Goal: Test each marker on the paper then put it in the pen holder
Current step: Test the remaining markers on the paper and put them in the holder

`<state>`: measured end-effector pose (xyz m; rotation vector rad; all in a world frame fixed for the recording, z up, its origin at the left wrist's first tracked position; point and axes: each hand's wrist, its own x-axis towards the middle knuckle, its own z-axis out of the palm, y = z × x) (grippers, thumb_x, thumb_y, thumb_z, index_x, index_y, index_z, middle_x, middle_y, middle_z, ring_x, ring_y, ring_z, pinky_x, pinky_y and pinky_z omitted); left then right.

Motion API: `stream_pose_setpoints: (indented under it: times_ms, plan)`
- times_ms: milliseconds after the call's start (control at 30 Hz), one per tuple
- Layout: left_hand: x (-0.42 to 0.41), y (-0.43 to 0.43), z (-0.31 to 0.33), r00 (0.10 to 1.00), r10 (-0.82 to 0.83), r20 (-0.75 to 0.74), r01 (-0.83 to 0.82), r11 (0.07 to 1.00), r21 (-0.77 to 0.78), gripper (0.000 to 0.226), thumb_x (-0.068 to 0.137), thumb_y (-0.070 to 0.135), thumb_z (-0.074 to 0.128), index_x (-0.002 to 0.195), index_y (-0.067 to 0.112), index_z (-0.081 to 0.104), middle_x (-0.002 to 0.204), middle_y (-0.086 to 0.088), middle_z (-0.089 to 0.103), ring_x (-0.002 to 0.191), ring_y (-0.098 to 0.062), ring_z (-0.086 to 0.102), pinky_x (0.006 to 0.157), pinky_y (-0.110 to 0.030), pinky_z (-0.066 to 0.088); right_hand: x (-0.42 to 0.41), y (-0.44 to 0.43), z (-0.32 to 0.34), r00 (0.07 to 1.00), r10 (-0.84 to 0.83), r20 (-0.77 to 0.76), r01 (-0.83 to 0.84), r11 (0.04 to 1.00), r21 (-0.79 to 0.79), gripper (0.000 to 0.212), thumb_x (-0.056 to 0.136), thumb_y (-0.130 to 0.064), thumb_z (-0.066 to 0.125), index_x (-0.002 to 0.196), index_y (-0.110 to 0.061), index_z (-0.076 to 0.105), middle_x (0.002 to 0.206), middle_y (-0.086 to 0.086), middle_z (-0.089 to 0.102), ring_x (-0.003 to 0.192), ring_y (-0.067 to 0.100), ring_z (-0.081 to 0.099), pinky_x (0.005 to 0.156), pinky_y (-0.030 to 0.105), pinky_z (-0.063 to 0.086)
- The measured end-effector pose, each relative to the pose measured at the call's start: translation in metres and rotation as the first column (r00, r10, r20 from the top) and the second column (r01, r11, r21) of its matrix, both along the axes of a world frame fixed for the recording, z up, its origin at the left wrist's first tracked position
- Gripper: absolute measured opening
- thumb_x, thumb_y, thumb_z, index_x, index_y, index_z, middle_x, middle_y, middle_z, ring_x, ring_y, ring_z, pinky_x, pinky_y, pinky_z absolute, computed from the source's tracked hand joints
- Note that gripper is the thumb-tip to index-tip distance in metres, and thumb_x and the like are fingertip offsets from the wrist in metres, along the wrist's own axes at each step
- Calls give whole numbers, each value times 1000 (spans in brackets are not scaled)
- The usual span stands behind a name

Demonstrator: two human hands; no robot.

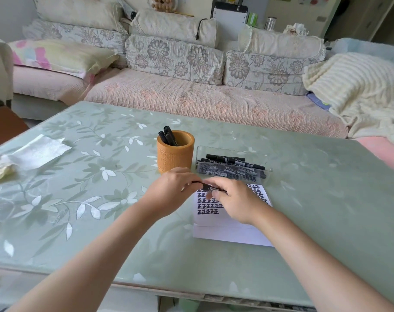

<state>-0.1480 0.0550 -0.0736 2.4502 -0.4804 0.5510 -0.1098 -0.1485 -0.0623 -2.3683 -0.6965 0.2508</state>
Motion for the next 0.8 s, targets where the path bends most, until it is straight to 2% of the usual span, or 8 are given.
stream_pose_setpoints:
  times_ms: [133,233,300,367,433,533,700,800]
  plan:
    - [7,9,5,999,34,27,-30,993,-117,15,96,29,55,99,22,68,86,15,57,76,0,51,66,-12,38,2,7,8,997,-54,52,53,998,25,22,100,-27,48,116,-32,62,75,-15,57,71,6,53,69,31,40]
    - [18,22,9,988,136,78,-115,969,-220,10,95,23,56,100,21,64,90,11,55,77,-2,52,67,-15,39,8,14,15,990,-117,82,111,991,79,24,101,-21,49,121,-24,62,99,-9,58,86,6,52,75,23,36]
    - [27,32,9,967,236,100,-203,944,-261,12,94,20,57,103,21,64,93,8,54,82,-5,51,73,-19,41,17,22,20,983,-156,94,142,980,138,20,99,-19,52,114,-27,63,90,-10,58,80,9,55,75,25,41]
    - [35,41,7,938,330,111,-287,913,-290,18,92,17,59,109,18,64,99,4,54,93,-15,51,81,-26,41,26,33,30,976,-196,96,169,958,230,15,97,-18,55,100,-30,64,78,-10,61,80,20,62,80,39,52]
    - [40,47,6,911,400,105,-354,886,-299,26,90,12,60,115,15,62,108,-1,54,104,-22,50,87,-27,39,36,48,44,966,-235,108,185,920,346,15,96,-15,56,92,-28,64,74,-8,65,83,24,68,85,49,55]
    - [45,53,5,899,425,107,-380,877,-293,36,88,8,60,123,14,58,120,-4,51,111,-26,48,92,-24,33,53,74,69,954,-292,69,214,824,525,14,94,-14,61,91,-26,66,82,-3,71,84,18,69,88,46,56]
    - [50,56,4,917,388,89,-354,898,-263,45,91,14,58,135,17,50,131,-1,46,119,-23,44,97,-24,32,87,106,83,937,-342,69,241,776,584,8,92,-14,63,98,-20,63,95,3,71,92,23,70,81,46,59]
    - [54,57,3,923,373,92,-342,908,-243,45,91,16,55,136,18,50,133,-1,46,121,-22,43,102,-28,35,93,118,71,941,-288,180,170,859,483,38,91,-13,65,121,-30,52,90,-1,70,86,17,69,79,39,58]
